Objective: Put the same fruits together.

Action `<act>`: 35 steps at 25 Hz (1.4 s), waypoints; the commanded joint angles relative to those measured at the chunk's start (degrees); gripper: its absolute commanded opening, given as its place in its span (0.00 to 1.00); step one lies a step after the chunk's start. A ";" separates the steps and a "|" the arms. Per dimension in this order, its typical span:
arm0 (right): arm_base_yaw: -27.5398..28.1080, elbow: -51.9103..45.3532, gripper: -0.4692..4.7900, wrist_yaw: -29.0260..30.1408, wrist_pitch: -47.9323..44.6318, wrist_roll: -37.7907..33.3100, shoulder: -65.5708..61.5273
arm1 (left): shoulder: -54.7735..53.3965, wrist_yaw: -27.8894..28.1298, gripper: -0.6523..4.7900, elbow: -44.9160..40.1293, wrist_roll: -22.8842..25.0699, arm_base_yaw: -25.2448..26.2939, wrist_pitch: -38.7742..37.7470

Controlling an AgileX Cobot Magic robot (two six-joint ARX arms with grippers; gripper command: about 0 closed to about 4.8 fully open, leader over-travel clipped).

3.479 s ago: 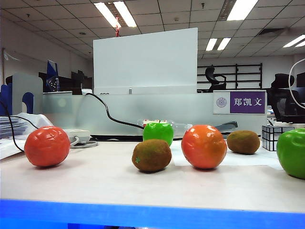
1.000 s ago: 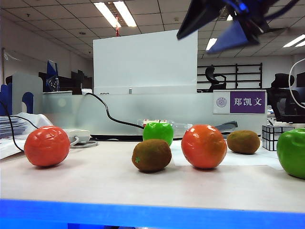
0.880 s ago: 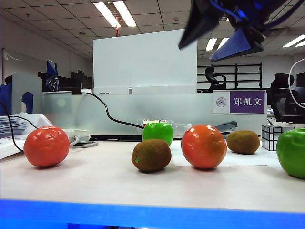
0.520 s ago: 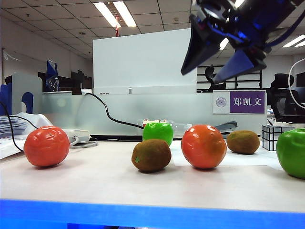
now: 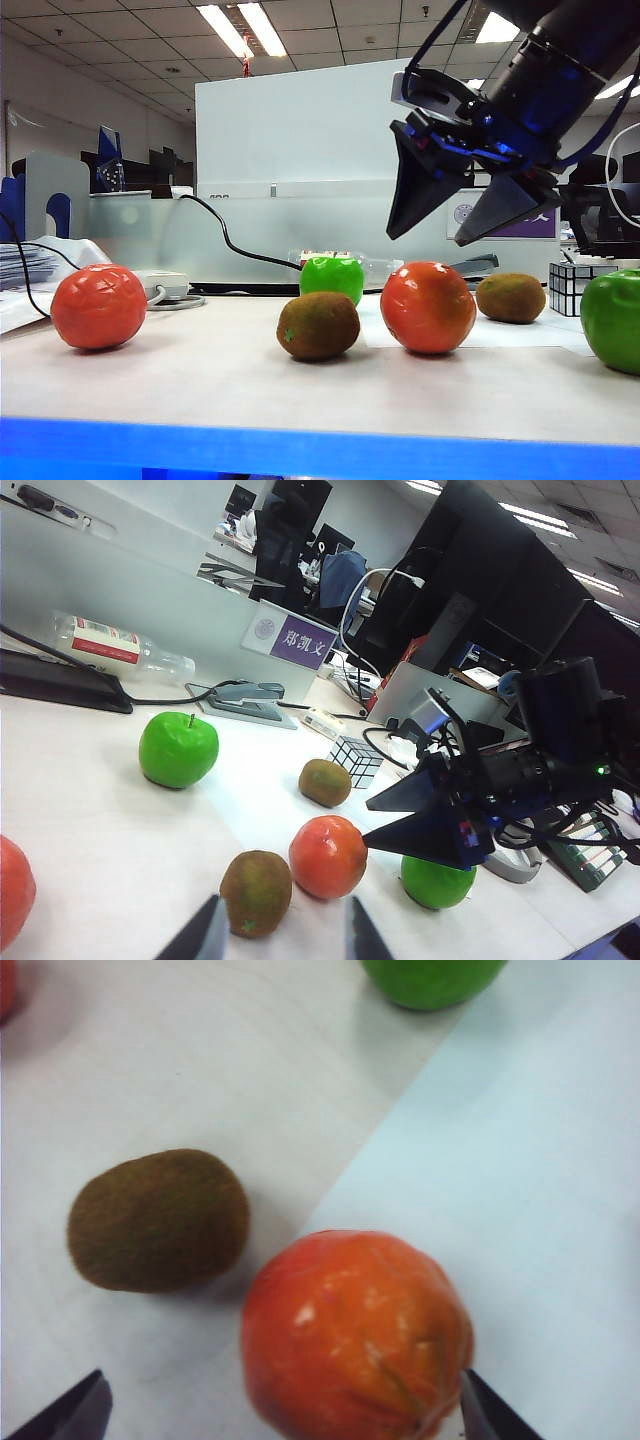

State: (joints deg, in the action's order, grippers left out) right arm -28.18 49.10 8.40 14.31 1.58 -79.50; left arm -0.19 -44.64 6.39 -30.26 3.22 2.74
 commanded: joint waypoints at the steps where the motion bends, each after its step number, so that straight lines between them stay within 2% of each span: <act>1: -0.07 0.24 1.00 -1.27 -1.27 0.96 -0.68 | 0.07 -0.44 0.42 0.20 0.26 0.09 0.79; 7: -0.07 0.24 1.00 -2.12 -1.25 1.64 -2.45 | 0.07 -0.39 0.42 0.20 0.59 0.09 -0.28; 14: -0.11 0.26 1.00 -2.45 -1.27 1.66 -4.28 | 0.07 0.02 0.41 0.20 11.89 0.07 -12.57; 16: -0.11 0.26 1.00 -2.47 -1.62 1.66 -4.81 | 0.07 1.33 0.39 0.20 13.44 0.07 -14.25; 18: -0.11 0.26 1.00 -2.49 -2.38 1.66 -5.57 | 0.07 2.69 0.38 0.20 13.84 0.07 -14.78; 22: -0.11 0.26 1.00 -2.21 -3.23 1.64 -7.21 | 0.07 3.52 0.26 0.20 14.47 0.07 -15.56; 35: -0.13 0.31 1.00 -2.29 -7.93 1.57 -11.63 | 0.07 3.48 0.26 0.20 13.75 0.07 -15.52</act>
State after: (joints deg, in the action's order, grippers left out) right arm -28.21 49.10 6.07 7.51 3.05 -90.94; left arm -0.19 -41.15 6.37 -16.43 3.22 -13.19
